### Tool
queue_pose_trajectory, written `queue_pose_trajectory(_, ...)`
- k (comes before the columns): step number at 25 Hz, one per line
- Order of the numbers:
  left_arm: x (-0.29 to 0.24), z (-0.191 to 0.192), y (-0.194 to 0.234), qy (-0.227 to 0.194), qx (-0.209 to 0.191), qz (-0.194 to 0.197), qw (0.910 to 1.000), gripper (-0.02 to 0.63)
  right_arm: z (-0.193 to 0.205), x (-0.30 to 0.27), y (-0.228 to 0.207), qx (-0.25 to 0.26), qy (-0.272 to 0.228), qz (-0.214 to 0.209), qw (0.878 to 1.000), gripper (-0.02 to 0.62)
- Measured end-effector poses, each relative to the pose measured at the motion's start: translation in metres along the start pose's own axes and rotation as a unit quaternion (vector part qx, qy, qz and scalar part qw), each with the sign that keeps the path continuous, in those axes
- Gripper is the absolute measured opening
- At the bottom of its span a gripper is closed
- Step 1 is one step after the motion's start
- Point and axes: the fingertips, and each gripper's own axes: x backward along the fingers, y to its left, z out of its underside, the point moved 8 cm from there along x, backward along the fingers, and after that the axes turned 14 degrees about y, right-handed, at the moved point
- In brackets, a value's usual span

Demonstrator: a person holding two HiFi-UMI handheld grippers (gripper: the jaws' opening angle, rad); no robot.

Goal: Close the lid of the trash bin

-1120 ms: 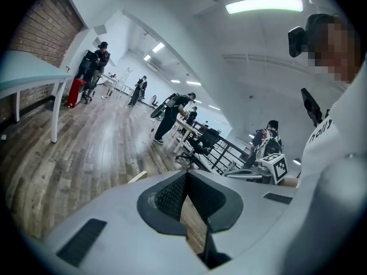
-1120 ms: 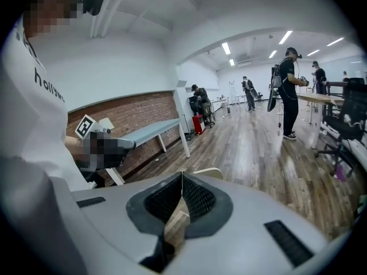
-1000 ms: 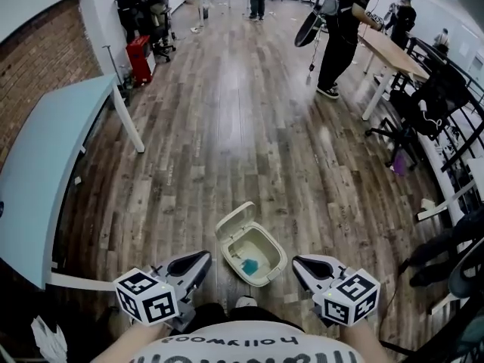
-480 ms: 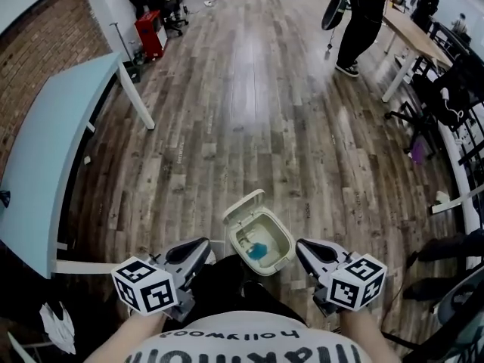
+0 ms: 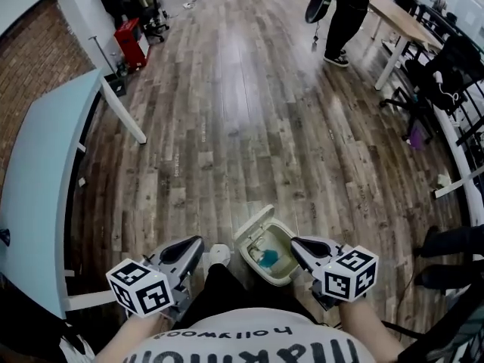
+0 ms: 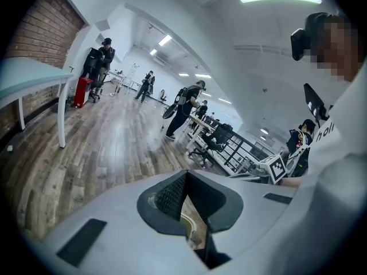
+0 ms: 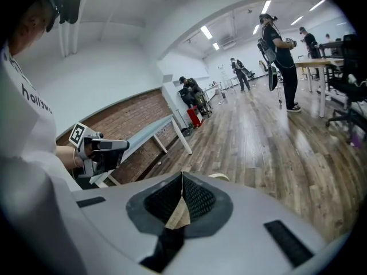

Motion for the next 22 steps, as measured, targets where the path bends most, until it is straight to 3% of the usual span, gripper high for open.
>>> queue_pose_trajectory(8, 0.006, -0.016, 0.068, 0.018, 0.03, -0.004, 0.9994, 0.006, -0.035, -0.101, 0.008, 0.01, 0.065, -0.026, 0.997, 0.011)
queue_pose_trajectory(13, 0.017, -0.028, 0.095, 0.024, 0.036, -0.015, 0.999, 0.006, -0.053, -0.16, 0.002, 0.039, 0.106, 0.002, 0.994, 0.011)
queue_pose_trajectory(19, 0.014, -0.018, 0.108, 0.062, 0.031, -0.013, 0.9975, 0.006, -0.027, -0.205, -0.014, 0.036, 0.201, 0.032, 0.978, 0.011)
queue_pose_trajectory(22, 0.012, -0.019, 0.107, 0.074, 0.027, -0.006, 0.9969, 0.006, -0.014, -0.203, -0.018, -0.012, 0.179, 0.02, 0.984, 0.009)
